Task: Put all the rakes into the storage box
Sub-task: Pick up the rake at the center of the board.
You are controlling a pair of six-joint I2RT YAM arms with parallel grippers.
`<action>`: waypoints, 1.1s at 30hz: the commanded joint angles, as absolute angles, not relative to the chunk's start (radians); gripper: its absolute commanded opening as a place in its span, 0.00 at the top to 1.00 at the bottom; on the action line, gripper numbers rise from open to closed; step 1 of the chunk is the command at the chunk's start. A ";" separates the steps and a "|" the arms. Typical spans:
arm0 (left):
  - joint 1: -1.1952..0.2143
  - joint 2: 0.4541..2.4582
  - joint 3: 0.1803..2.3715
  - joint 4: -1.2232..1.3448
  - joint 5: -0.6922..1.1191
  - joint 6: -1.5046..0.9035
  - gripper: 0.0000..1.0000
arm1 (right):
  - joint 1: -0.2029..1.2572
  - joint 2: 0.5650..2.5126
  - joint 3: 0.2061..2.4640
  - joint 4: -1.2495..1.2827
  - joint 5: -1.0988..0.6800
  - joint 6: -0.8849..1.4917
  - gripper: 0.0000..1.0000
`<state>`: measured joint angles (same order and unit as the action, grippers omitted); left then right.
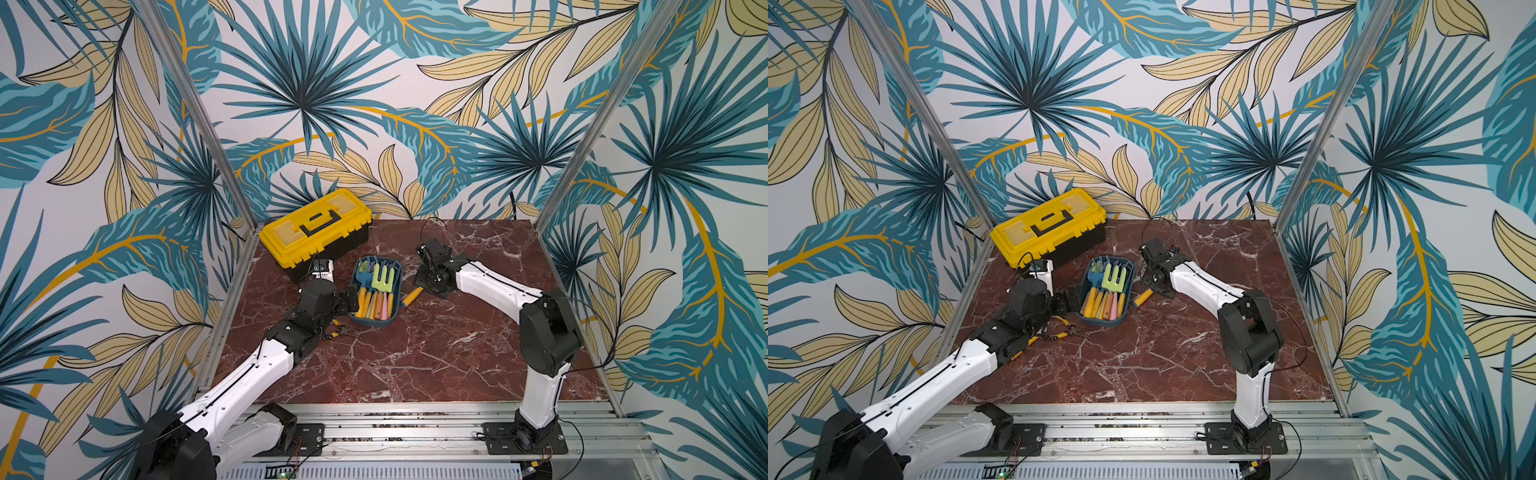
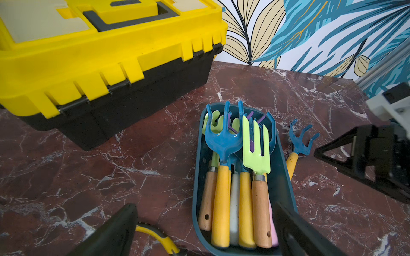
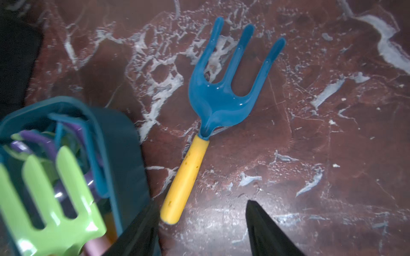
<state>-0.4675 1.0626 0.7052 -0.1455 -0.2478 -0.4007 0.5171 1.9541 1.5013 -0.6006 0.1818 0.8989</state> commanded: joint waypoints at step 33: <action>-0.462 1.052 0.687 -0.127 -0.252 -0.402 0.00 | 0.470 2.085 1.582 -0.712 0.178 0.997 0.79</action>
